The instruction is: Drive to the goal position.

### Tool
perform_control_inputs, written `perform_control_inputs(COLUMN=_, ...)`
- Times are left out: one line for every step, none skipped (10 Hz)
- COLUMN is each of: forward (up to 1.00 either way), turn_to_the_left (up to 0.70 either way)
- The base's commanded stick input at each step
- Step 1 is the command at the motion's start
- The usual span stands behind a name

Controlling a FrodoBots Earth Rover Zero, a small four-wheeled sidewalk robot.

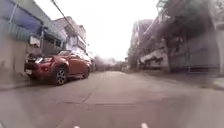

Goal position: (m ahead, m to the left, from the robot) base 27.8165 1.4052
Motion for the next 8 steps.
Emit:
perform_control_inputs(forward=1.00, turn_to_the_left=0.01)
perform_control_inputs(forward=1.00, turn_to_the_left=0.01)
perform_control_inputs(forward=1.00, turn_to_the_left=-0.02)
perform_control_inputs(forward=1.00, turn_to_the_left=-0.28)
perform_control_inputs(forward=1.00, turn_to_the_left=-0.39)
perform_control_inputs(forward=1.00, turn_to_the_left=-0.39)
perform_control_inputs(forward=1.00, turn_to_the_left=-0.39)
perform_control_inputs(forward=1.00, turn_to_the_left=-0.32)
